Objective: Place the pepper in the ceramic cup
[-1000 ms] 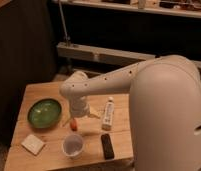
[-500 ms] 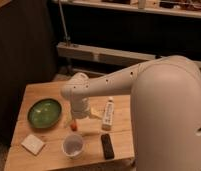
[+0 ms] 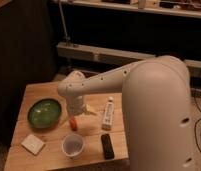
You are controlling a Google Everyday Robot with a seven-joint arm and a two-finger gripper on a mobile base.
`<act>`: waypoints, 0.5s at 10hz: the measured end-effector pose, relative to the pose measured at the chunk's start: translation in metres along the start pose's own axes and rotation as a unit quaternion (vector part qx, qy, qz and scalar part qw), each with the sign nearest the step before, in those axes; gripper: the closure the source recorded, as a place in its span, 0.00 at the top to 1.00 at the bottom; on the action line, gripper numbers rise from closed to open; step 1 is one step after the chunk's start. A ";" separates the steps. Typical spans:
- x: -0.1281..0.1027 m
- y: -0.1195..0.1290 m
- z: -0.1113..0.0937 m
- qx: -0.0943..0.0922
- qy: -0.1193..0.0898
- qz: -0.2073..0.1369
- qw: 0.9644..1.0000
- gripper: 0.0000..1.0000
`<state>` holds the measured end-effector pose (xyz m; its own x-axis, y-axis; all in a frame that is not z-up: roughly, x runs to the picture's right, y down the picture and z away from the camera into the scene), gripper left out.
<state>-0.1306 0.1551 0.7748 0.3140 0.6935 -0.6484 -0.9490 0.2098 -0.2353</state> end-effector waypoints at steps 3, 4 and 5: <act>-0.016 0.008 0.009 -0.003 -0.004 -0.017 1.000 1.00; -0.017 0.007 0.013 -0.004 -0.006 -0.020 1.000 1.00; -0.018 0.009 0.019 -0.003 -0.007 -0.027 1.000 1.00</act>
<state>-0.1451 0.1574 0.7985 0.3646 0.6905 -0.6247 -0.9304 0.2432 -0.2742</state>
